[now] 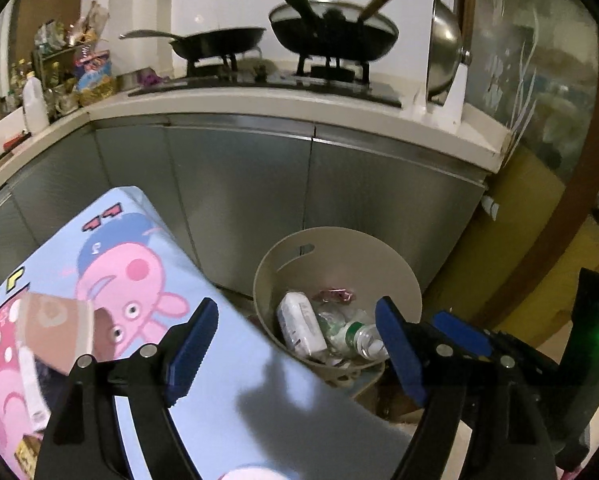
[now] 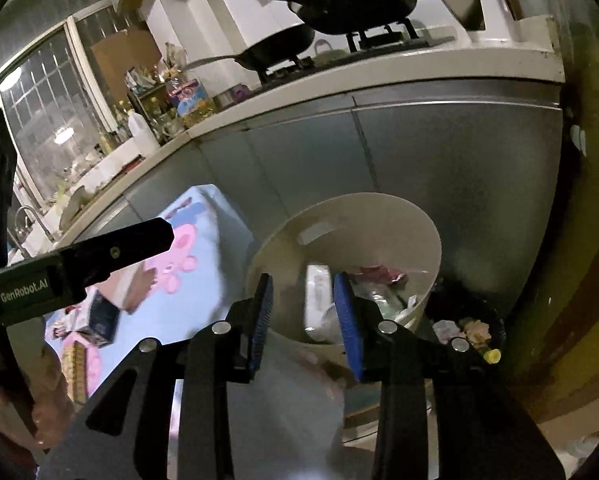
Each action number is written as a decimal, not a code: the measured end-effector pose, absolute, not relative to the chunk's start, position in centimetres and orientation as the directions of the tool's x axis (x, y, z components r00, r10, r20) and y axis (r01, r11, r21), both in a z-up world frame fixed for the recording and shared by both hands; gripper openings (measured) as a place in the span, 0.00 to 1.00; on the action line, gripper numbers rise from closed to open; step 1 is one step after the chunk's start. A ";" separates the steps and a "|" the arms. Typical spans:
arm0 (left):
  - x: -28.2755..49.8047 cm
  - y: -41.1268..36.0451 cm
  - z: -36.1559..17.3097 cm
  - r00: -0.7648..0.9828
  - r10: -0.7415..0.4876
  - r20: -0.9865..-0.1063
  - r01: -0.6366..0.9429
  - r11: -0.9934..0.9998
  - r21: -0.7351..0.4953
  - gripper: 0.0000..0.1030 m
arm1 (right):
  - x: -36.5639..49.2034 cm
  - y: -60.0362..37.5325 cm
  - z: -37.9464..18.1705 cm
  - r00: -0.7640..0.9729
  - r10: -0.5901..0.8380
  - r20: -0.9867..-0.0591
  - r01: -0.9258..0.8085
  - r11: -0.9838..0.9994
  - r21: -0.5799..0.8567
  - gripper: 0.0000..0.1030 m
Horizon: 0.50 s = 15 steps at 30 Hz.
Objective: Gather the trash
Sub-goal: 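Bring both tools back from the bin to the table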
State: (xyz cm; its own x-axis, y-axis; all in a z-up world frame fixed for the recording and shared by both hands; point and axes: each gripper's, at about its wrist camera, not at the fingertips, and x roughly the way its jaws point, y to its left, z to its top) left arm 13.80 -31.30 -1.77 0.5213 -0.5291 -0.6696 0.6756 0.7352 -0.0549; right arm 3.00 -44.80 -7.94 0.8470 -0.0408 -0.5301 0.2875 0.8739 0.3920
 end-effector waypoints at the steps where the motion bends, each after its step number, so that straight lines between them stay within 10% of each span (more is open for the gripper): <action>1: 13.5 -30.8 -1.5 0.530 -0.530 -0.663 0.673 0.738 -0.053 0.78 | 2.8 -44.4 -7.7 0.848 -0.040 -0.528 0.286 0.874 0.393 0.33; 15: 8.1 -22.2 2.5 0.649 -0.512 -0.563 0.605 0.796 -0.026 0.81 | -1.3 -37.1 -3.2 0.876 0.028 -0.481 0.199 0.889 0.413 0.35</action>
State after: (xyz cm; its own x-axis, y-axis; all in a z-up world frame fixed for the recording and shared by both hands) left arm 8.11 -22.23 2.52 0.6488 -0.5123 -0.5627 0.6052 0.7956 -0.0265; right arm -1.32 -37.12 -3.22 0.8764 0.0276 -0.4808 0.1988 0.8886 0.4133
